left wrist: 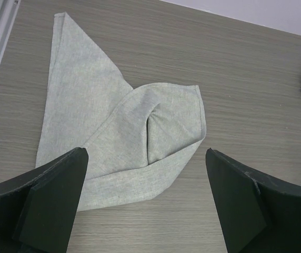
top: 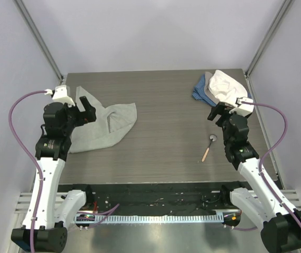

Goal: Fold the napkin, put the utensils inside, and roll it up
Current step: Move the napkin to the centre of the board

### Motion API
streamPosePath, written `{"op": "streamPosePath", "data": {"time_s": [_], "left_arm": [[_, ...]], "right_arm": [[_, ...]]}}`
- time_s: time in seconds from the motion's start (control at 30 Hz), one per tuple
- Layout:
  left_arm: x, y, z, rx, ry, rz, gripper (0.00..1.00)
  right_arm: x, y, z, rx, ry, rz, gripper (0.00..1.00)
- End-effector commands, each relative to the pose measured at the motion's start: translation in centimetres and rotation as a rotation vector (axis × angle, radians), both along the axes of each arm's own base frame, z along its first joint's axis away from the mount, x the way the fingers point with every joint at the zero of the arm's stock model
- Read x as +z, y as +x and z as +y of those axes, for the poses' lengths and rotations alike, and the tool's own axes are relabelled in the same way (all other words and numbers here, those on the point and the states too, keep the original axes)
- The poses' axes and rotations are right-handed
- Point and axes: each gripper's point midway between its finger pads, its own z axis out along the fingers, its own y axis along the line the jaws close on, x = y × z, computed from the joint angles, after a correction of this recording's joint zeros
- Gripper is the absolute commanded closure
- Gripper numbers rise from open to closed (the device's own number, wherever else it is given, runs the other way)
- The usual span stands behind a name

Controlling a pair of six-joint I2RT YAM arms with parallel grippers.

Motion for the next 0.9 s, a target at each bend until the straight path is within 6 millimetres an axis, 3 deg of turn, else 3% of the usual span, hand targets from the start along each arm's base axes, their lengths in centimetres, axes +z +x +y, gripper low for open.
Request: {"op": "streamPosePath", "data": {"time_s": [0.0,0.2,0.23,0.3,0.33,0.4,0.43,0.5,0.53,0.57,0.7,0.77,0.8,0.83,0.87], "left_arm": [[1.5,0.5,0.7,0.048,-0.005,-0.064,0.00],[0.7,1.1,0.5,0.048,-0.027,-0.050,0.00],[0.2,1.2,0.6,0.053,-0.030,-0.037,0.00],[-0.9,1.4,1.3,0.099,-0.029,-0.009,0.00],[-1.4,1.4,1.6,0.133,-0.050,0.002,0.00],[-3.6,1.2,2.4,0.199,-0.062,0.062,0.00],[-4.3,1.2,2.4,0.225,-0.088,0.081,0.00],[-7.1,1.1,3.0,0.279,-0.101,0.142,0.00],[-7.8,1.2,3.1,0.299,-0.116,0.153,0.00],[-9.2,1.3,3.2,0.313,-0.116,0.187,0.00],[-10.8,2.8,3.3,0.327,-0.108,0.232,0.00],[-11.1,4.1,2.6,0.304,-0.141,0.228,0.03],[-12.6,4.8,1.8,0.277,-0.157,0.272,0.06],[-12.7,5.5,1.5,0.269,-0.168,0.278,0.07],[-13.3,6.2,1.0,0.262,-0.176,0.287,0.08]], "right_arm": [[3.2,0.3,-0.1,-0.007,0.006,-0.076,0.08],[2.9,0.8,0.3,0.019,-0.011,-0.050,0.08],[3.5,1.0,0.5,0.028,-0.009,-0.055,0.09],[2.6,1.8,1.6,0.082,-0.013,-0.001,0.10],[3.9,2.3,2.1,0.105,-0.010,-0.011,0.12],[1.5,3.3,3.8,0.169,-0.011,0.113,0.14],[2.2,4.1,5.1,0.198,-0.003,0.128,0.14],[-1.2,4.9,7.1,0.255,-0.016,0.273,0.16],[-0.8,5.3,8.4,0.285,-0.012,0.283,0.17],[-1.7,5.1,10.3,0.329,-0.021,0.324,0.17],[-5.2,5.2,16.7,0.469,-0.006,0.417,0.18],[-6.2,4.8,20.0,0.537,0.017,0.430,0.18],[-6.3,4.9,21.2,0.567,0.031,0.437,0.18],[-8.3,5.1,22.4,0.581,0.027,0.483,0.18],[-8.9,5.1,23.4,0.591,0.039,0.502,0.18]]}}
